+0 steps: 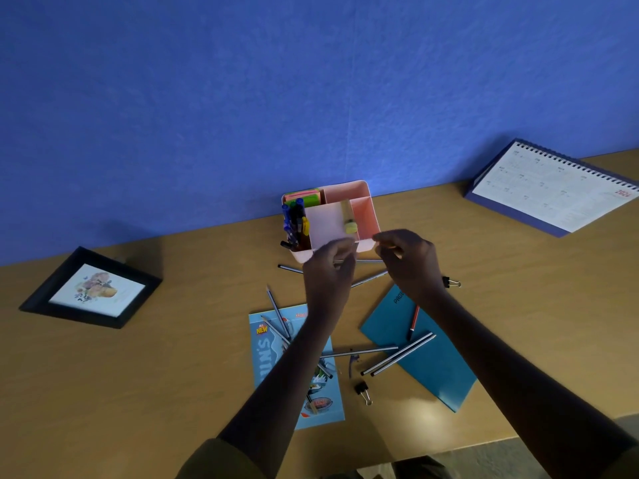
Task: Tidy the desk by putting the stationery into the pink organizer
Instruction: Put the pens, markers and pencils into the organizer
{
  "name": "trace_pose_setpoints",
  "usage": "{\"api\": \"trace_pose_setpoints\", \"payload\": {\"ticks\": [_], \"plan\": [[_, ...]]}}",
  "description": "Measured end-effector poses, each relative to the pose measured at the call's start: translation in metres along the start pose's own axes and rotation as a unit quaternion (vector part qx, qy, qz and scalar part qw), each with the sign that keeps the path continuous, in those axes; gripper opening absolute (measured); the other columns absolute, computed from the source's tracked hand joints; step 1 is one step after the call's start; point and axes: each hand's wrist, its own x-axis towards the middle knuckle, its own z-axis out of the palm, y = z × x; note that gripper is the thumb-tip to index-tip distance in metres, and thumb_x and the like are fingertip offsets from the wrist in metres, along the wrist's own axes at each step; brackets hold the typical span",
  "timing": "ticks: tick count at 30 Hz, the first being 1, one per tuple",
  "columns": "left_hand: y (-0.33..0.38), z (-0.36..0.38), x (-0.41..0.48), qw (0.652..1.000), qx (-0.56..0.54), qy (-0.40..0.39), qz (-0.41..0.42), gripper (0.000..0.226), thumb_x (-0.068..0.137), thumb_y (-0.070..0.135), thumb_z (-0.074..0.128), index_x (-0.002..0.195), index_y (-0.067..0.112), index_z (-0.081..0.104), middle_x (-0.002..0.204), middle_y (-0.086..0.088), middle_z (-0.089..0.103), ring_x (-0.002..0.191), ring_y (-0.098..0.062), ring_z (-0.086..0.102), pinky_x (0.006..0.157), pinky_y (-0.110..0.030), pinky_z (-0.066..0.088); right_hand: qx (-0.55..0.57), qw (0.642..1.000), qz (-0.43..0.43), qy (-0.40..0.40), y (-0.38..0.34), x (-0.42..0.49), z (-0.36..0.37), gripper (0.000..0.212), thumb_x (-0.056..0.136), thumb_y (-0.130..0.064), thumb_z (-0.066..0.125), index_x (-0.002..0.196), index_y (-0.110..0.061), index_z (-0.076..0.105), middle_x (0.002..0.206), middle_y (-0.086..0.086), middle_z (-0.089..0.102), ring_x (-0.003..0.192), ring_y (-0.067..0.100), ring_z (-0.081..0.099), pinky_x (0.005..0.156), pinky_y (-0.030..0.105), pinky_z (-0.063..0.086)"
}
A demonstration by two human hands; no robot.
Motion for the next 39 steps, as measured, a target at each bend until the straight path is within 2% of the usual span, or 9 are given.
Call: {"api": "trace_pose_setpoints", "payload": {"ticks": [2, 4, 8, 13, 23, 28, 33, 35, 39], "plan": [[-0.011, -0.005, -0.024, 0.999, 0.014, -0.042, -0.023, 0.016, 0.097, 0.018, 0.076, 0.112, 0.015, 0.081, 0.104, 0.007, 0.081, 0.091, 0.000, 0.075, 0.079, -0.018, 0.061, 0.006, 1.000, 0.028, -0.002, 0.006, -0.021, -0.003, 0.022, 0.096, -0.003, 0.074, 0.116, -0.010, 0.077, 0.111, 0.003, 0.078, 0.095, 0.008, 0.073, 0.082, 0.012, 0.056], [-0.025, -0.008, -0.050, 0.994, 0.025, -0.087, -0.062, 0.018, 0.093, 0.018, 0.078, 0.111, 0.016, 0.082, 0.100, 0.007, 0.082, 0.087, 0.000, 0.075, 0.075, -0.023, 0.063, 0.006, 0.999, 0.052, -0.001, 0.013, -0.042, -0.003, 0.020, 0.095, -0.001, 0.074, 0.112, -0.011, 0.078, 0.106, 0.002, 0.079, 0.091, 0.009, 0.074, 0.077, 0.023, 0.061], [-0.047, -0.009, -0.088, 0.969, 0.104, -0.206, -0.088, 0.027, 0.088, 0.024, 0.082, 0.114, 0.018, 0.080, 0.103, 0.005, 0.080, 0.092, -0.003, 0.073, 0.079, -0.033, 0.065, -0.006, 0.996, 0.087, 0.004, 0.023, -0.080, 0.000, 0.017, 0.093, 0.004, 0.074, 0.104, -0.008, 0.079, 0.093, 0.002, 0.077, 0.079, 0.013, 0.073, 0.065, 0.031, 0.061], [-0.056, -0.006, -0.105, 0.926, 0.240, -0.290, -0.022, 0.029, 0.089, 0.027, 0.081, 0.117, 0.022, 0.078, 0.112, 0.005, 0.074, 0.103, -0.009, 0.069, 0.090, -0.035, 0.060, -0.018, 0.994, 0.108, -0.020, 0.022, -0.118, 0.002, 0.018, 0.091, 0.004, 0.077, 0.105, -0.008, 0.079, 0.097, 0.001, 0.078, 0.084, 0.006, 0.070, 0.070, 0.003, 0.050], [-0.057, -0.002, -0.112, 0.896, 0.327, -0.296, 0.041, 0.027, 0.095, 0.026, 0.077, 0.121, 0.021, 0.077, 0.117, 0.002, 0.072, 0.109, -0.015, 0.067, 0.089, -0.030, 0.056, -0.017, 0.990, 0.137, -0.030, 0.021, -0.154, 0.001, 0.020, 0.090, 0.004, 0.077, 0.101, -0.013, 0.078, 0.097, -0.010, 0.071, 0.092, 0.000, 0.067, 0.071, 0.010, 0.055], [-0.057, -0.002, -0.115, 0.905, 0.317, -0.279, 0.049, 0.016, 0.100, 0.024, 0.069, 0.113, 0.021, 0.079, 0.112, 0.002, 0.072, 0.103, -0.012, 0.065, 0.078, -0.025, 0.051, -0.018, 0.988, 0.147, -0.041, 0.020, -0.159, 0.000, 0.020, 0.091, 0.002, 0.077, 0.104, -0.014, 0.078, 0.099, -0.010, 0.072, 0.097, 0.004, 0.070, 0.072, 0.007, 0.053], [-0.054, -0.003, -0.110, 0.929, 0.275, -0.246, 0.024, 0.014, 0.100, 0.025, 0.068, 0.110, 0.020, 0.077, 0.105, 0.004, 0.069, 0.098, -0.011, 0.063, 0.074, -0.026, 0.051, 0.019, 0.980, 0.195, -0.016, 0.019, -0.151, -0.005, 0.024, 0.093, -0.003, 0.078, 0.116, -0.010, 0.077, 0.107, -0.004, 0.073, 0.097, 0.008, 0.069, 0.075, 0.017, 0.055], [-0.052, -0.003, -0.107, 0.948, 0.231, -0.219, 0.011, 0.013, 0.098, 0.025, 0.071, 0.108, 0.020, 0.078, 0.100, 0.005, 0.070, 0.091, -0.009, 0.064, 0.074, -0.029, 0.057, 0.076, 0.960, 0.269, -0.025, 0.018, -0.143, -0.007, 0.028, 0.093, -0.010, 0.081, 0.120, -0.012, 0.075, 0.108, -0.002, 0.075, 0.096, 0.012, 0.071, 0.077, 0.026, 0.060], [-0.037, -0.002, -0.101, 0.971, 0.158, -0.177, 0.018, 0.015, 0.097, 0.024, 0.075, 0.110, 0.018, 0.079, 0.100, 0.005, 0.072, 0.087, -0.005, 0.067, 0.073, -0.029, 0.061, 0.322, 0.861, 0.394, -0.021, 0.004, -0.120, -0.015, 0.018, 0.095, -0.014, 0.080, 0.112, -0.010, 0.077, 0.099, 0.016, 0.079, 0.098, 0.035, 0.077, 0.095, 0.052, 0.063]]}}
